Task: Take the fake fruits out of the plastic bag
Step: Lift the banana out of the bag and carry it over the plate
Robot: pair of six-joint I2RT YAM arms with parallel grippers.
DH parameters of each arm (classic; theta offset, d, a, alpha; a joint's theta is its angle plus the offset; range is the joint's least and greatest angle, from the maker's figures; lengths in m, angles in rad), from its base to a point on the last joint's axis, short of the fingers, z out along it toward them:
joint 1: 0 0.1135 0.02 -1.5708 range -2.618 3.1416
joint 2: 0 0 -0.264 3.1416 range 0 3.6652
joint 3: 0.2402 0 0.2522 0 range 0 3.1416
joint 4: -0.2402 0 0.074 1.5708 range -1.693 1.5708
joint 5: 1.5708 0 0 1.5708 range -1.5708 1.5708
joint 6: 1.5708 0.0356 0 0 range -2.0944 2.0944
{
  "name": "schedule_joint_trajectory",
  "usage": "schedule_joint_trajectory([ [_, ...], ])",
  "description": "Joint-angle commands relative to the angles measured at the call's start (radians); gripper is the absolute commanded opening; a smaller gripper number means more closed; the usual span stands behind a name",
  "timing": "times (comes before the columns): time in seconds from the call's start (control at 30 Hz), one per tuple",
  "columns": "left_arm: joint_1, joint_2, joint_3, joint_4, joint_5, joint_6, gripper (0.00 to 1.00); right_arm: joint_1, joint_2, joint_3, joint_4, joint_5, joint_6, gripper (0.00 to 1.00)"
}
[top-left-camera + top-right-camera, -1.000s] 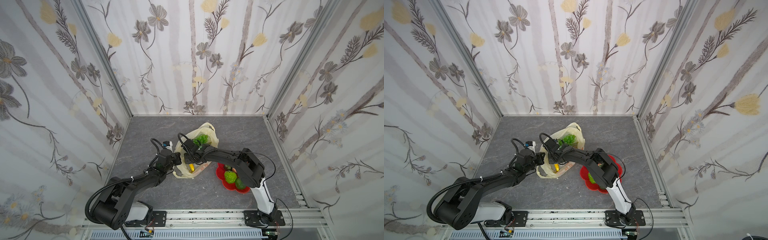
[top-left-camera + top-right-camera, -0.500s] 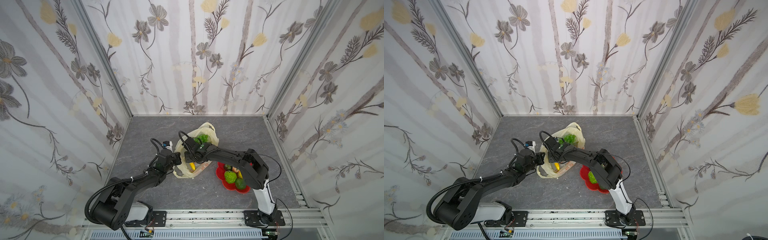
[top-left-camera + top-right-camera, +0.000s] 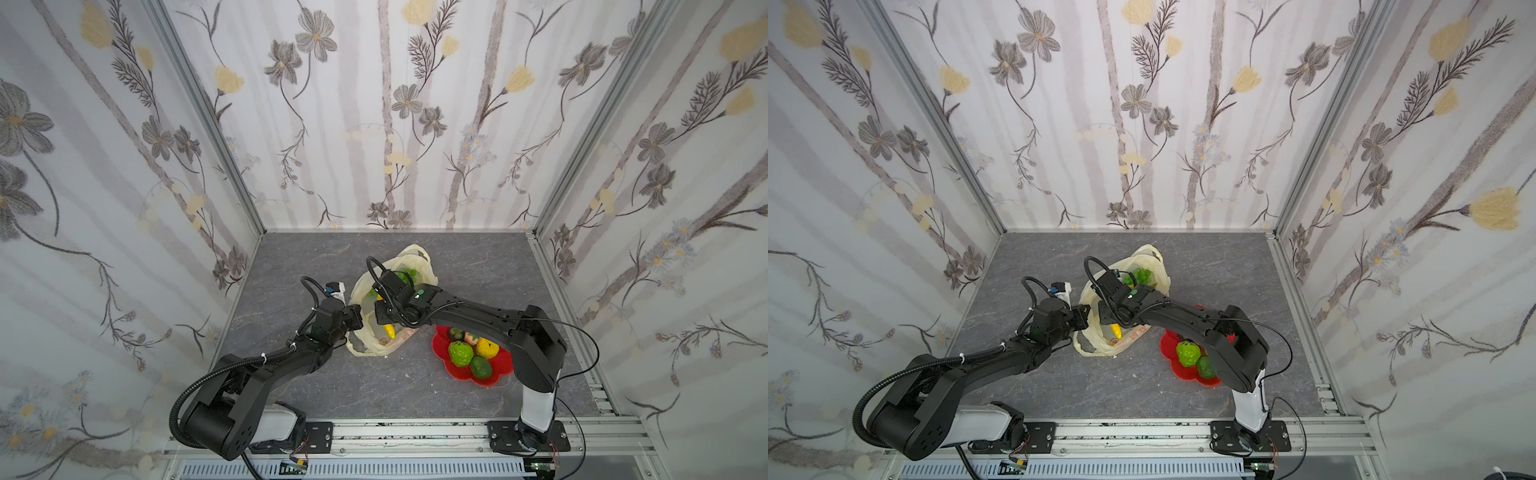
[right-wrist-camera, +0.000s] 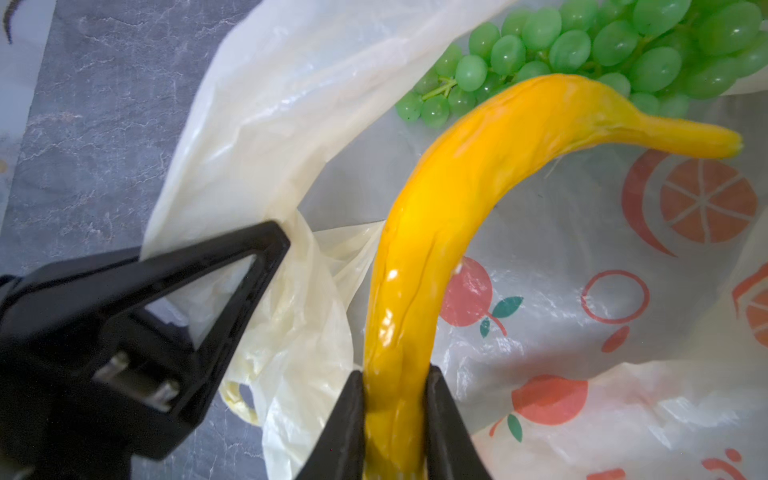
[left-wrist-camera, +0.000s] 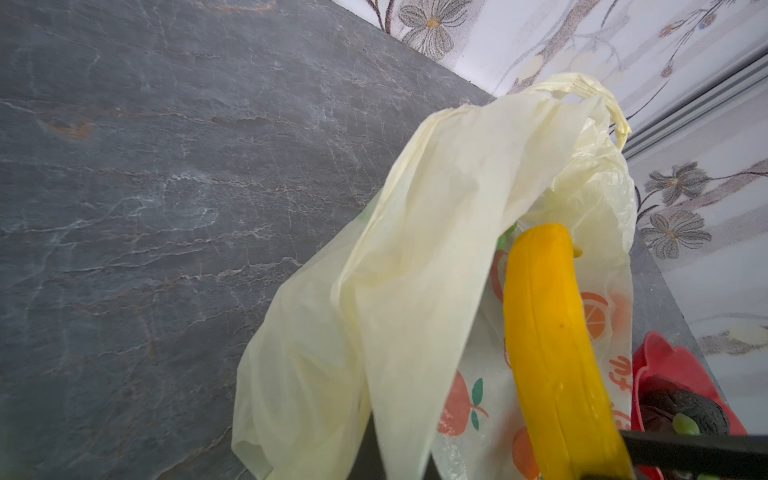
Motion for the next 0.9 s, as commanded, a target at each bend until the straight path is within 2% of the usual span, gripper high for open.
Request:
schedule_joint_trajectory([
  [0.0,0.001,0.000,0.002,0.020,-0.008,-0.002,0.00,0.011,-0.051,-0.023,0.012,0.008,0.007,0.21],
  [0.43,0.001,-0.007,0.000,0.020,-0.013,-0.001,0.00,0.038,-0.262,-0.196,-0.041,0.094,0.049,0.19],
  [0.87,0.000,-0.006,0.002,0.020,-0.014,-0.001,0.00,0.014,-0.475,-0.406,-0.065,0.167,0.133,0.19],
])
